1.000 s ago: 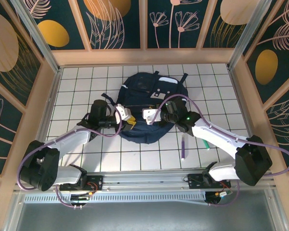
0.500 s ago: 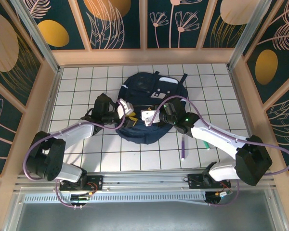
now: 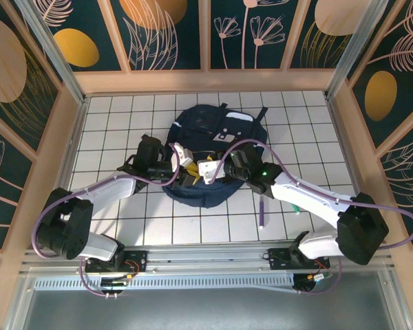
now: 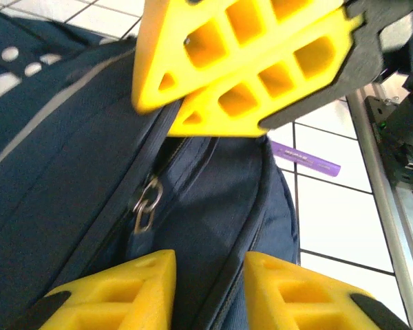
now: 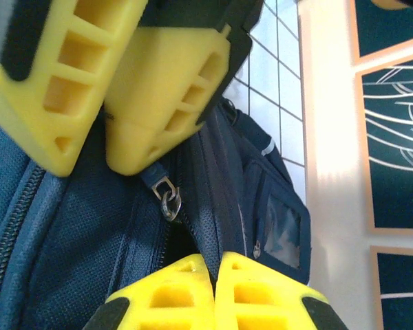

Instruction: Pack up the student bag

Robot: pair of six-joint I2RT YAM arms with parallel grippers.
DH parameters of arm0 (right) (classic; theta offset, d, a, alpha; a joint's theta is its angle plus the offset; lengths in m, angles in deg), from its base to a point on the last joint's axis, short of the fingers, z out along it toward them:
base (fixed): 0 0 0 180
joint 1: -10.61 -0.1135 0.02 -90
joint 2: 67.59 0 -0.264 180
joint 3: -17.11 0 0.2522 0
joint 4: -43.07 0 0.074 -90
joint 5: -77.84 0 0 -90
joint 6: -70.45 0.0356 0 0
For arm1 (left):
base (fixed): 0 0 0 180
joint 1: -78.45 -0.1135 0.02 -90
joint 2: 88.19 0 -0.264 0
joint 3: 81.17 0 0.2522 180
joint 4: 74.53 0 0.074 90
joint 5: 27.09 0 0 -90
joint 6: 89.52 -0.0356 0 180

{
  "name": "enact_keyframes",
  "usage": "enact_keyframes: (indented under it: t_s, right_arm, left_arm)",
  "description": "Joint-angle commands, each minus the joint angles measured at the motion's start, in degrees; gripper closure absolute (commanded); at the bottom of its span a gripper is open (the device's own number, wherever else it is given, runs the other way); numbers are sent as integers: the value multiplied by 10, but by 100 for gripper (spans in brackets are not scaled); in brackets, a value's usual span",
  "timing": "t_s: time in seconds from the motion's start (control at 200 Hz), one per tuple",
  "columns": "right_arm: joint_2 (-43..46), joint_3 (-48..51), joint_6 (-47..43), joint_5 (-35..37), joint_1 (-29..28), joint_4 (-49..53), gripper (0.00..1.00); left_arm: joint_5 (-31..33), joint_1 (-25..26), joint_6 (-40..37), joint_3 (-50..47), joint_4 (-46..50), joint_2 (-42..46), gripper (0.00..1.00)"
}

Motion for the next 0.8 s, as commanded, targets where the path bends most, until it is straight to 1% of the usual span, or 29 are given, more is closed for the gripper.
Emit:
enact_keyframes:
  t_s: [0.0, 0.025, 0.185, 0.235, 0.295, 0.345, 0.57, 0.651, 0.746, 0.796]
  right_arm:
    - [18, -1, -22, -33, -19, -78, 100]
    - [18, -2, -24, -33, -22, -77, 100]
    - [19, -3, -29, -23, -34, -68, 100]
    - [21, 0, -28, -22, -36, -65, 100]
    - [23, 2, -28, -20, -37, -63, 100]
    - [26, 4, -27, -20, -38, -61, 100]
    - [25, -3, -27, -25, -43, -51, 100]
    - [21, -7, -26, -27, -47, -52, 100]
    - [16, -11, -24, -27, -53, -52, 100]
    - [13, -12, -24, -27, -56, -53, 100]
  left_arm:
    - [0, 3, 1, 8, 14, 7, 66]
    - [16, 2, 7, 7, 8, 7, 63]
    - [99, 0, 39, -6, -21, 22, 56]
    - [113, -5, 50, -11, -26, 30, 56]
    - [126, -13, 70, -22, -35, 42, 52]
    - [145, -18, 92, -31, -44, 48, 52]
    - [190, -21, 113, -44, -56, 51, 52]
    - [201, -21, 109, -41, -59, 50, 52]
    - [215, -20, 103, -36, -55, 44, 49]
    - [221, -21, 102, -32, -52, 38, 49]
